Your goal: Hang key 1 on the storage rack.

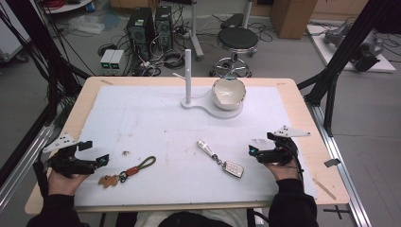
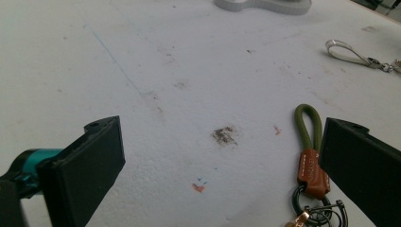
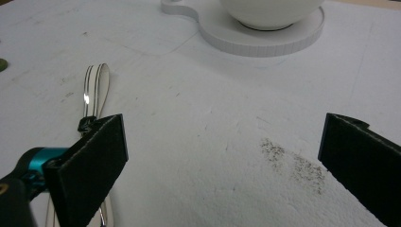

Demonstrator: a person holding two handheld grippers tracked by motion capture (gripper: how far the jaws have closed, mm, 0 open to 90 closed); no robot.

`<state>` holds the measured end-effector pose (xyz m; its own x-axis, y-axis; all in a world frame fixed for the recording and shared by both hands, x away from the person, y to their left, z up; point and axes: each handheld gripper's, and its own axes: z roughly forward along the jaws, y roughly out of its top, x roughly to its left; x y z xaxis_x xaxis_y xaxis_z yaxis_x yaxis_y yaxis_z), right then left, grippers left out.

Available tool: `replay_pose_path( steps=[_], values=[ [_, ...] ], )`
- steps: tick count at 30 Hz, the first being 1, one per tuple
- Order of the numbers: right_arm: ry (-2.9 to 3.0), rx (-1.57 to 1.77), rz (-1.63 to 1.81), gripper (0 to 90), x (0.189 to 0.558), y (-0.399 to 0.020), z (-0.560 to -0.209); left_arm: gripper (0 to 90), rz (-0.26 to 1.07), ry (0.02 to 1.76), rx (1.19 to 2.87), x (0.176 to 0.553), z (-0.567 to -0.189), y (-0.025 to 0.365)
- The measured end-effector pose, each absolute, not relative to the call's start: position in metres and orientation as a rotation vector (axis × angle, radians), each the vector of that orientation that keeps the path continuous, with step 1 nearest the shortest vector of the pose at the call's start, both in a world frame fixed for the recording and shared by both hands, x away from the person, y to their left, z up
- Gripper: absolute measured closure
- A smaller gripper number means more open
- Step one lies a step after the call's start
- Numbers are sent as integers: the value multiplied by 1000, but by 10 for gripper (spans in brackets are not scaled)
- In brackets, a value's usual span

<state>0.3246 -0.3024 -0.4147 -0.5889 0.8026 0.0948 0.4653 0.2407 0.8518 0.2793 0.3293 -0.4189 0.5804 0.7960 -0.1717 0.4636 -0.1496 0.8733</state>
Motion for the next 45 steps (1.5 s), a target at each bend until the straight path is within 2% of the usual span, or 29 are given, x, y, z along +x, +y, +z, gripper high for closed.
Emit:
replay_pose_path(
  steps=[22,45],
  values=[
    [2179,1192,1246,11,325,-300,-417,17,360,953,1876,282,-414,298],
    [2192,1186,1231,11,326,-299,-418,17,282,889,2064,286,-423,267]
  ],
)
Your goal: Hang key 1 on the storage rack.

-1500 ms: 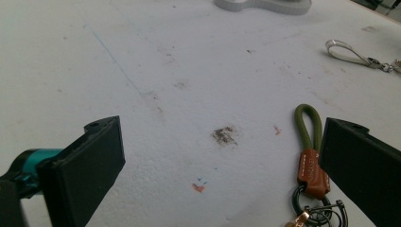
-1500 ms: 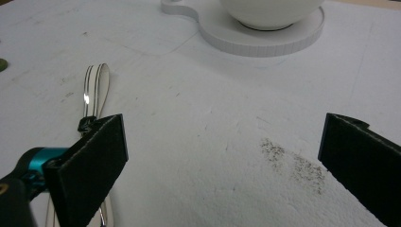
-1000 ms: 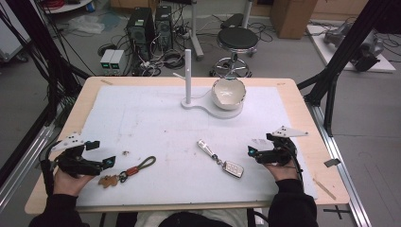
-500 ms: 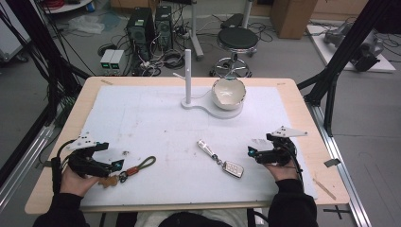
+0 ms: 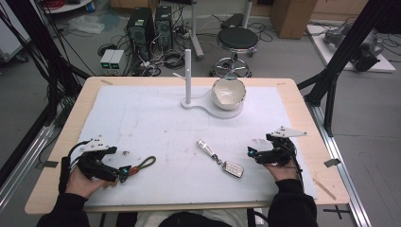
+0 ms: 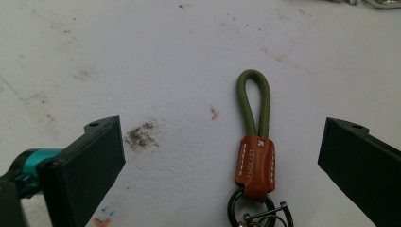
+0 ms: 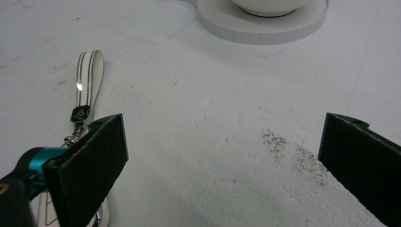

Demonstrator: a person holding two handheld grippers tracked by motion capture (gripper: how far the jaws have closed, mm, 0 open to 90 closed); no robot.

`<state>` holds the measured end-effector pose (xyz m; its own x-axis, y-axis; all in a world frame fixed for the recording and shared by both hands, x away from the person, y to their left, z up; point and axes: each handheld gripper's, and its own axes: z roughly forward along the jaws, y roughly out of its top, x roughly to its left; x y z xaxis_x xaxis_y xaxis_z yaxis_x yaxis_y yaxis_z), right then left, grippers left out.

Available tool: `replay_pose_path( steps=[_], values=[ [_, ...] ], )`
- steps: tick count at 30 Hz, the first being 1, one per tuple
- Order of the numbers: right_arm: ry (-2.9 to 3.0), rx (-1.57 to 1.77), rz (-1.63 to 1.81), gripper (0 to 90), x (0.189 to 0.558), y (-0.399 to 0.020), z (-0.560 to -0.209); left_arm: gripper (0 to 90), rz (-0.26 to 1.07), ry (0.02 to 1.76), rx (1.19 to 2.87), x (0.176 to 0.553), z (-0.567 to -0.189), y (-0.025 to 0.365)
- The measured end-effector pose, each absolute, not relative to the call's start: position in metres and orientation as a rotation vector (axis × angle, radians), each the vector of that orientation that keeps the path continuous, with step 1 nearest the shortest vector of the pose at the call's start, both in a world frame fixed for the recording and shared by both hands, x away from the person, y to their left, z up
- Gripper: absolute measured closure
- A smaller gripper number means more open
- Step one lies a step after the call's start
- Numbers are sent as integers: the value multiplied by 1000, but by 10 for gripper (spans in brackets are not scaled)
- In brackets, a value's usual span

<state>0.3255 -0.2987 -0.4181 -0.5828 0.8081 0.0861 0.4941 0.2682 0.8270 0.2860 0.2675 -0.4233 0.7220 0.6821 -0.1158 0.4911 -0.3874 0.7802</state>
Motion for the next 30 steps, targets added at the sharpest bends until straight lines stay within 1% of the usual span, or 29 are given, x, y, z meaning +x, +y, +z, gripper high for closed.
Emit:
replay_pose_path(
  steps=[5,7,8,9,10,13,18,22,24,28,29,30],
  values=[
    [2188,1184,1231,11,326,-299,-418,29,260,878,2106,284,-425,263],
    [2186,1181,1231,11,326,-300,-418,75,260,864,2122,282,-425,261],
    [2187,1188,1234,11,326,-300,-418,114,249,827,2139,279,-425,260],
    [2187,1188,1234,11,326,-300,-418,156,249,827,2139,279,-425,260],
    [2186,1186,1238,11,325,-300,-418,174,234,809,2151,277,-425,258],
    [2184,1186,1240,11,325,-300,-417,209,219,799,2169,277,-427,256],
    [2183,1183,1237,11,325,-300,-418,227,207,791,2198,277,-429,254],
    [2188,1186,1233,11,326,-300,-418,322,182,770,2234,277,-431,252],
    [2187,1186,1232,11,326,-300,-418,333,179,770,2248,277,-432,251],
    [2183,1191,1238,11,326,-300,-418,385,177,754,2265,276,-433,249],
    [2183,1191,1238,11,326,-300,-418,413,177,754,2265,276,-433,249],
    [2183,1190,1237,11,326,-300,-418,413,167,739,2263,276,-433,250]
  ],
)
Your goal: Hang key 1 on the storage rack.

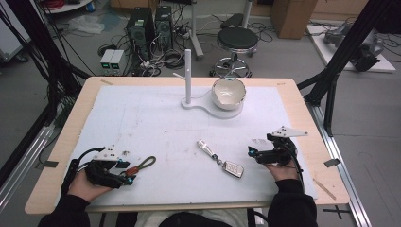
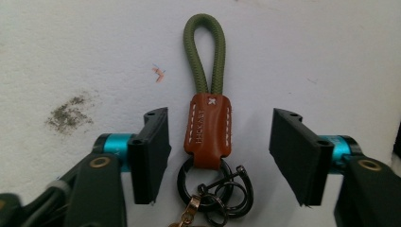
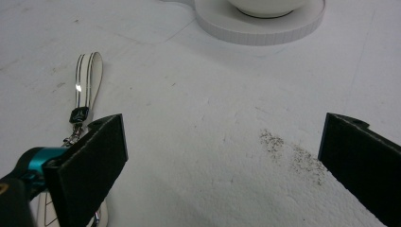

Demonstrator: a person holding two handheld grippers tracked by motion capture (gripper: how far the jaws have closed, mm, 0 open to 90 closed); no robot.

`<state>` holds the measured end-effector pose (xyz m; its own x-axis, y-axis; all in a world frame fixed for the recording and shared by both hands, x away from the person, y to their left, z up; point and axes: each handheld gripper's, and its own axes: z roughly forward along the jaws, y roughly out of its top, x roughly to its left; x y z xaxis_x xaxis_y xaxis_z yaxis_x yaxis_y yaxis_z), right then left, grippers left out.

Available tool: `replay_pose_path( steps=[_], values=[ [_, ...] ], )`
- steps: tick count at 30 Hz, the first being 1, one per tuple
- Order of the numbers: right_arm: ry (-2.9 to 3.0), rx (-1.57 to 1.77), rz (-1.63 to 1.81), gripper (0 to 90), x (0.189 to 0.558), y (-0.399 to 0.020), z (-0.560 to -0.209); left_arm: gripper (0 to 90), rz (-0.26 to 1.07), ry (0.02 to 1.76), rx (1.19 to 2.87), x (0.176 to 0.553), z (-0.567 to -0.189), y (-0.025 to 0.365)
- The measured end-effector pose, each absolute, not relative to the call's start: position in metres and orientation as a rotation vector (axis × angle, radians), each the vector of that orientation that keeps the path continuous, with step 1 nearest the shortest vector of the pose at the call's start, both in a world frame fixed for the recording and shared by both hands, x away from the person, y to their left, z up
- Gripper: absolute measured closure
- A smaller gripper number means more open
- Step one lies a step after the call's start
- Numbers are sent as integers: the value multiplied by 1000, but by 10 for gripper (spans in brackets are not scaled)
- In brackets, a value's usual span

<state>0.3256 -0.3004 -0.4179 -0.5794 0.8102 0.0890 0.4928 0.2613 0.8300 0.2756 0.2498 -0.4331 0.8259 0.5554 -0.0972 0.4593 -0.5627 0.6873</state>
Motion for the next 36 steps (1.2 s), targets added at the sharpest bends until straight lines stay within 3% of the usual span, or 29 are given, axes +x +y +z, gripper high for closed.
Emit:
replay_pose_path(
  steps=[5,10,15,36],
  values=[
    [2181,1213,1253,11,327,-303,-418,672,154,740,2302,277,-434,250],
    [2178,1216,1254,11,327,-303,-419,716,144,737,2307,278,-433,250],
    [2181,1208,1252,11,327,-302,-419,723,64,780,2272,285,-434,255],
    [2200,1210,1228,11,325,-301,-421,718,180,917,2060,298,-416,273]
  ],
)
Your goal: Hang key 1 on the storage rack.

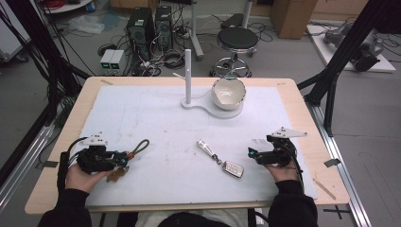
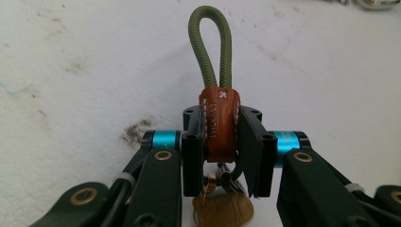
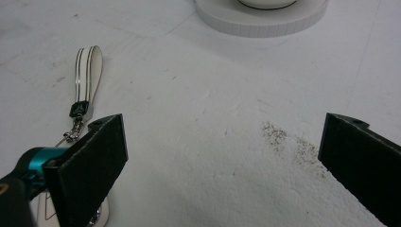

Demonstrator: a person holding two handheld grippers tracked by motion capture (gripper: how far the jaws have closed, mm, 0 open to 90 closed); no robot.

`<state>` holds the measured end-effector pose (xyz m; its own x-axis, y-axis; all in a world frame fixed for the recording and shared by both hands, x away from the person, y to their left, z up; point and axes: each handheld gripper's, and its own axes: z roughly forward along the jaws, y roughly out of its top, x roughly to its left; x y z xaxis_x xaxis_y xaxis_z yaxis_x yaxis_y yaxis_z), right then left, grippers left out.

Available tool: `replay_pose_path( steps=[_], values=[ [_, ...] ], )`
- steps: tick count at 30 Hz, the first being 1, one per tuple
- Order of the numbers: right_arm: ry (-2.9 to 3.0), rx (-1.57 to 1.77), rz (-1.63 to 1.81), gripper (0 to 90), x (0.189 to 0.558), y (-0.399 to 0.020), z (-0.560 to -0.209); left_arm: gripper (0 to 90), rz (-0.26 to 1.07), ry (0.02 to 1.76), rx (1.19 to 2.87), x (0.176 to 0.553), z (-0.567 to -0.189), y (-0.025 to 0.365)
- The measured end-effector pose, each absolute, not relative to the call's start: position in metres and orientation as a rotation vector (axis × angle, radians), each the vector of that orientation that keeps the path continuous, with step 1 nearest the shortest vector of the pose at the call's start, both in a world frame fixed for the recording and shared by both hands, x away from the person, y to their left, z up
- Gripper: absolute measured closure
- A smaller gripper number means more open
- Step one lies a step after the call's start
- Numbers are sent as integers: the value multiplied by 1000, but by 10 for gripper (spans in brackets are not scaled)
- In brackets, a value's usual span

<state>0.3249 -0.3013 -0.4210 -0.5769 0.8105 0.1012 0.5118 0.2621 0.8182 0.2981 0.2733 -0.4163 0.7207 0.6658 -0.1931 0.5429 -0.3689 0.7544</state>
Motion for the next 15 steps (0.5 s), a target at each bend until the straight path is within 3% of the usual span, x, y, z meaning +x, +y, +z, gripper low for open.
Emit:
replay_pose_path(
  steps=[15],
  values=[
    [2186,1219,1270,11,320,-306,-421,724,210,962,1992,322,-395,273]
  ],
)
